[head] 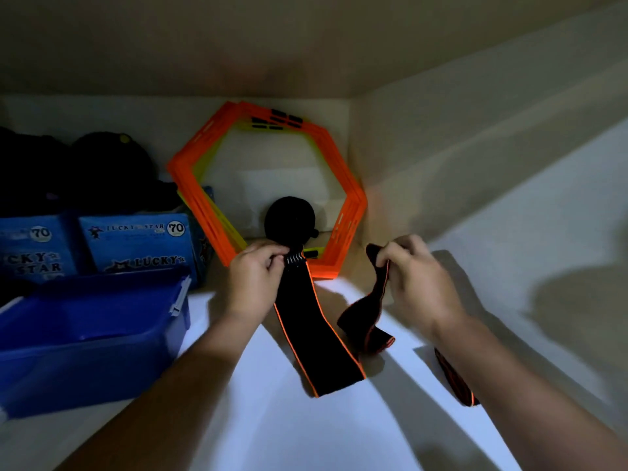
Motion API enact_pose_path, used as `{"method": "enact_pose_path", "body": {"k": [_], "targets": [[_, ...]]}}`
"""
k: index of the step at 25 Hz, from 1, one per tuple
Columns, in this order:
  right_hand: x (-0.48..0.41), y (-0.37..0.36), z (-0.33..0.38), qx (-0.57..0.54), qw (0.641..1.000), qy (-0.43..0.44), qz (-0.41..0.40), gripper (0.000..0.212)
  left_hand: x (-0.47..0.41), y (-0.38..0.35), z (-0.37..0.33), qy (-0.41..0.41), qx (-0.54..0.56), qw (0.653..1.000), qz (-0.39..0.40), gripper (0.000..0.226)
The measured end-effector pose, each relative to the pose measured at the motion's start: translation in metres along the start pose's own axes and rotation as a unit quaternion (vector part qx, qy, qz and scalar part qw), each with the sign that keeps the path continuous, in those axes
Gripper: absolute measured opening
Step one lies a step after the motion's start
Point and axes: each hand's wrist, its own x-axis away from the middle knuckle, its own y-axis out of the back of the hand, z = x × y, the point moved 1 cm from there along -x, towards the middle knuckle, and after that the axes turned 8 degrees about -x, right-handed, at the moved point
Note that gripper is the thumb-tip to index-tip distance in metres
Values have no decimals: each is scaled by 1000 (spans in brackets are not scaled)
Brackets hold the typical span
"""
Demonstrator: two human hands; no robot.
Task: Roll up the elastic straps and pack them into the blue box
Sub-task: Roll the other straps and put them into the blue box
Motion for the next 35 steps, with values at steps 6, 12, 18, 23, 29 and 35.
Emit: {"method": "enact_pose_path", "body": {"k": [6, 12, 18, 23, 29, 35], "targets": [[-30, 28, 40, -105, 980, 158, -55, 17, -42, 37, -17, 99, 189, 977, -25, 34], [-10, -24, 15, -53, 975, 86, 196, 23, -27, 40, -19, 247, 386, 886, 73, 10], [11, -37, 21, -68, 965, 80, 240, 21, 13, 31, -10, 190, 303, 912, 201, 24], [34, -43, 23, -6, 900, 74, 430, 41, 27, 26, -1, 202, 245, 929, 191, 21], [65, -62, 20, -25, 870, 90, 483, 29, 41, 20, 4, 174, 170, 946, 216, 8], [75, -56, 33, -47, 864, 120, 488, 33, 42, 24, -5, 235, 230, 920, 212, 9]]}}
